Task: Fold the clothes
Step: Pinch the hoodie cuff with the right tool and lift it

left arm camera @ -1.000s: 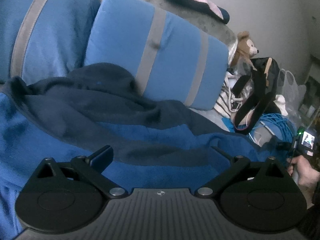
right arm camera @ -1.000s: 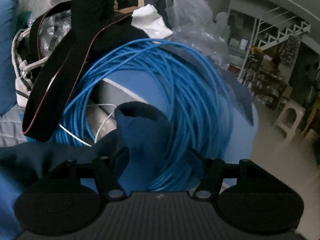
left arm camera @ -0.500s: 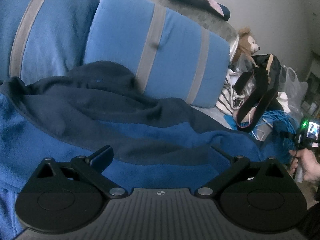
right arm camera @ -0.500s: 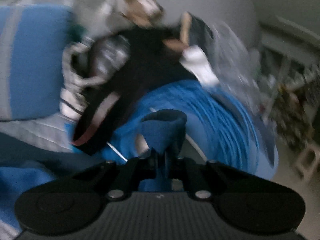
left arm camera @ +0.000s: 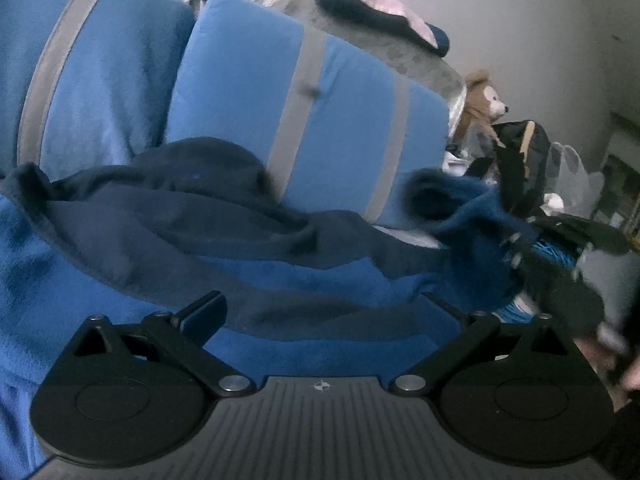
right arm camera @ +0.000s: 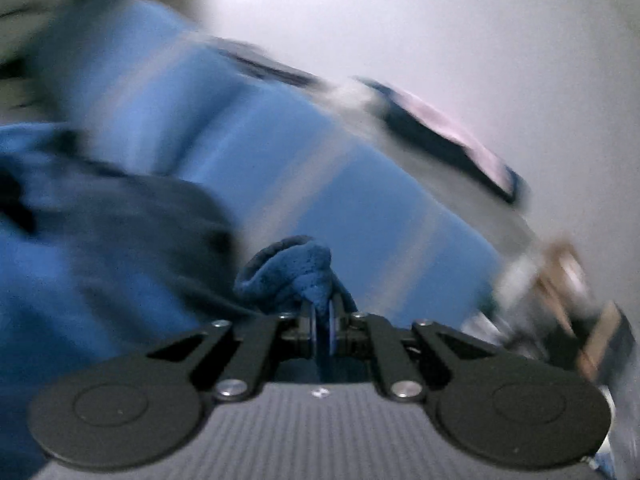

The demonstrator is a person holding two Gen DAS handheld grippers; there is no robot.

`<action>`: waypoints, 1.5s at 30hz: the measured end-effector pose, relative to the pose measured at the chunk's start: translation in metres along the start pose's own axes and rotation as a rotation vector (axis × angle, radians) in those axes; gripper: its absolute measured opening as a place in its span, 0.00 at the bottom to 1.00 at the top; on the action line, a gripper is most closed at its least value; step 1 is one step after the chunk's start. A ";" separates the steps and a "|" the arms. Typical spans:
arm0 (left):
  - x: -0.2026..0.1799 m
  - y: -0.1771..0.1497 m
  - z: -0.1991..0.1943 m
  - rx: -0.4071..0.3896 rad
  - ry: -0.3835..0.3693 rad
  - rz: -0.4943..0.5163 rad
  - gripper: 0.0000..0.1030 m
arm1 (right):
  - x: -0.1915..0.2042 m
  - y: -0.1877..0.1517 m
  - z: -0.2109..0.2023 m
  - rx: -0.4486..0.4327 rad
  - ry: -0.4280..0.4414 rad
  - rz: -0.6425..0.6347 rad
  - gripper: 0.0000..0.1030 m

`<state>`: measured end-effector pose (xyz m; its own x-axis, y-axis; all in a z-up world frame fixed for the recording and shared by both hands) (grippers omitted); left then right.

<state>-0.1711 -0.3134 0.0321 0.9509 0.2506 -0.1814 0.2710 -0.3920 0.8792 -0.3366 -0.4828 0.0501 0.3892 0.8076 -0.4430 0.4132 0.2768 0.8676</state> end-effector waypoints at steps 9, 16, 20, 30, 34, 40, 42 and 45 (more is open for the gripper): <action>0.008 -0.010 -0.002 0.033 -0.051 -0.039 1.00 | 0.122 -0.044 -0.041 0.169 0.489 -0.424 0.09; 0.017 -0.003 -0.002 0.025 -0.085 -0.158 1.00 | 0.109 -0.050 -0.046 0.169 0.571 -0.473 0.49; 0.016 -0.002 -0.001 0.027 -0.080 -0.149 1.00 | 0.102 -0.038 -0.047 0.146 0.576 -0.427 0.59; 0.017 -0.001 -0.004 0.012 -0.105 -0.171 1.00 | 0.107 -0.041 -0.036 0.203 0.625 -0.396 0.60; 0.018 0.002 -0.008 -0.005 -0.108 -0.217 1.00 | 0.106 -0.044 -0.030 0.245 0.674 -0.356 0.57; 0.023 0.008 -0.020 -0.049 -0.127 -0.336 1.00 | 0.106 -0.042 -0.022 0.250 0.683 -0.305 0.13; 0.029 0.013 -0.026 -0.082 -0.128 -0.364 1.00 | 0.100 -0.029 -0.018 0.210 0.644 -0.245 0.11; 0.040 0.021 -0.037 -0.154 -0.131 -0.412 1.00 | 0.086 0.002 -0.014 0.077 0.506 -0.161 0.10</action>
<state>-0.1327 -0.2790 0.0597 0.7821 0.2399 -0.5751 0.6145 -0.1443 0.7756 -0.3139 -0.4057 0.0166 -0.1217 0.9136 -0.3880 0.5011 0.3940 0.7705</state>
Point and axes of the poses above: each gripper's, at about its wrist camera, not at the fingertips, and z roughly the way its jaws point, x to its left, y to its top, the point moved 7 cm from there along z, roughly the way its jaws point, and after that the axes turned 11 degrees about z, right-handed, at the moved point
